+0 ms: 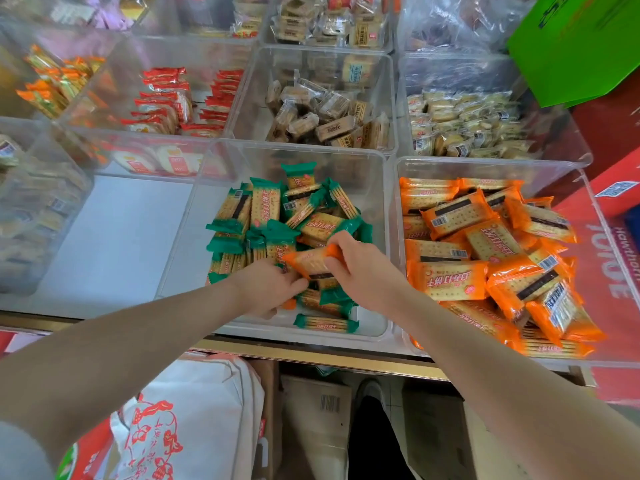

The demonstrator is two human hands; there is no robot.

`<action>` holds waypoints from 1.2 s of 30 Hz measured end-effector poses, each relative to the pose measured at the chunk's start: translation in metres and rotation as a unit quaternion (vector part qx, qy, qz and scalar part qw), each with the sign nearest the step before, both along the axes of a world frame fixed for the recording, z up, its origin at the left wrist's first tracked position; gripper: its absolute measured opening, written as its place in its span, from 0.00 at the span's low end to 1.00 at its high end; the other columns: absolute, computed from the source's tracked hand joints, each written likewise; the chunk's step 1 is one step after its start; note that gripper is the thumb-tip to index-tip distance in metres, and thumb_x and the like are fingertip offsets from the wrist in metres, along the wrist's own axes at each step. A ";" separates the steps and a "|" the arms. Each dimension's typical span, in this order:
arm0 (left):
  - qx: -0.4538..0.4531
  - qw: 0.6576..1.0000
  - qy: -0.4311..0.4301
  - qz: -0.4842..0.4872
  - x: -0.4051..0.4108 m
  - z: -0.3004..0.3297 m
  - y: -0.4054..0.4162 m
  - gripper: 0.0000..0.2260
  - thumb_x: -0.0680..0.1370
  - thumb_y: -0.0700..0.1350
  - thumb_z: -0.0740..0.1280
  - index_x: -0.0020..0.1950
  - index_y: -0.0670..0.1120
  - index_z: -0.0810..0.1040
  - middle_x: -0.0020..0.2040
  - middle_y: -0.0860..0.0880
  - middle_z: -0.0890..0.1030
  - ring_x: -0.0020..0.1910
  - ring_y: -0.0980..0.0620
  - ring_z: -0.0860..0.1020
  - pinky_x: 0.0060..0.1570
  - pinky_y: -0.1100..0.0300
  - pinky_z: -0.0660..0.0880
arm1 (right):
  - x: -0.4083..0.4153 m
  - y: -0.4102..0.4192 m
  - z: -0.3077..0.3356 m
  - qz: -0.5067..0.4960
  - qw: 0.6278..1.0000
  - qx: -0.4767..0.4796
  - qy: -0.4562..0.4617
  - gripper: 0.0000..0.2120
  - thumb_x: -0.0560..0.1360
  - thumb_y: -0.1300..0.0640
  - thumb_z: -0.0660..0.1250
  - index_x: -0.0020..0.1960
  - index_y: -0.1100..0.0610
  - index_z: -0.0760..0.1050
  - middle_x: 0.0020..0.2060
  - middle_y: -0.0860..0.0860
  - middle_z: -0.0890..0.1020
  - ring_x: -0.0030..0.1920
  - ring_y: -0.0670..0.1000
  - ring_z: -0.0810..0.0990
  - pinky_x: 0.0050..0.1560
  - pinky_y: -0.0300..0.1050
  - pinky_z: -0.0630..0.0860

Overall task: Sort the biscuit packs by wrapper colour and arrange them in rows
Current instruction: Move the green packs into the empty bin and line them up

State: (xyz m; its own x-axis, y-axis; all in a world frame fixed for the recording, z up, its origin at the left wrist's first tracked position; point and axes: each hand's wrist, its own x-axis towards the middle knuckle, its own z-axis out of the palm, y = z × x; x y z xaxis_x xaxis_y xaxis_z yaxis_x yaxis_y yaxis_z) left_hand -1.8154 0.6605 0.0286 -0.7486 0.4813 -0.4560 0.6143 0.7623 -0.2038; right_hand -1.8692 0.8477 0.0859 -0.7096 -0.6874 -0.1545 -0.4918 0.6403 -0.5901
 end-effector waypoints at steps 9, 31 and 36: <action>0.417 0.856 -0.022 0.304 0.001 0.055 0.009 0.05 0.73 0.49 0.65 0.44 0.48 0.75 0.36 0.54 0.75 0.37 0.55 0.74 0.38 0.59 0.72 | -0.022 0.060 0.020 -0.283 0.931 -0.217 -0.079 0.06 0.80 0.55 0.57 0.56 0.50 0.69 0.41 0.42 0.77 0.37 0.43 0.79 0.31 0.38 0.77; 0.435 0.852 0.121 0.266 -0.120 0.065 0.182 0.16 0.77 0.38 0.63 0.64 0.46 0.74 0.61 0.49 0.76 0.60 0.49 0.73 0.60 0.57 0.67 | -0.126 0.245 0.007 -0.076 0.985 -0.018 0.154 0.12 0.74 0.62 0.58 0.53 0.63 0.77 0.52 0.58 0.79 0.53 0.60 0.78 0.55 0.47 0.72; 0.388 0.881 0.015 0.272 -0.119 0.057 0.207 0.23 0.80 0.52 0.57 0.74 0.50 0.60 0.73 0.50 0.63 0.72 0.53 0.60 0.70 0.58 0.57 | -0.139 0.271 0.000 -0.115 0.989 0.037 0.090 0.16 0.78 0.64 0.58 0.66 0.63 0.69 0.64 0.59 0.72 0.65 0.60 0.70 0.60 0.45 0.66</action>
State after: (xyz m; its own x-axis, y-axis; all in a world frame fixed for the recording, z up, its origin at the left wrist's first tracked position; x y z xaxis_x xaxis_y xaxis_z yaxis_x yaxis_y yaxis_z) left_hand -1.9342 0.8674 0.0857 -0.9705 0.2068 -0.1238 0.1194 0.8586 0.4986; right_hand -2.0084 1.1185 0.0858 -0.8663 -0.4966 -0.0549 -0.4215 0.7854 -0.4532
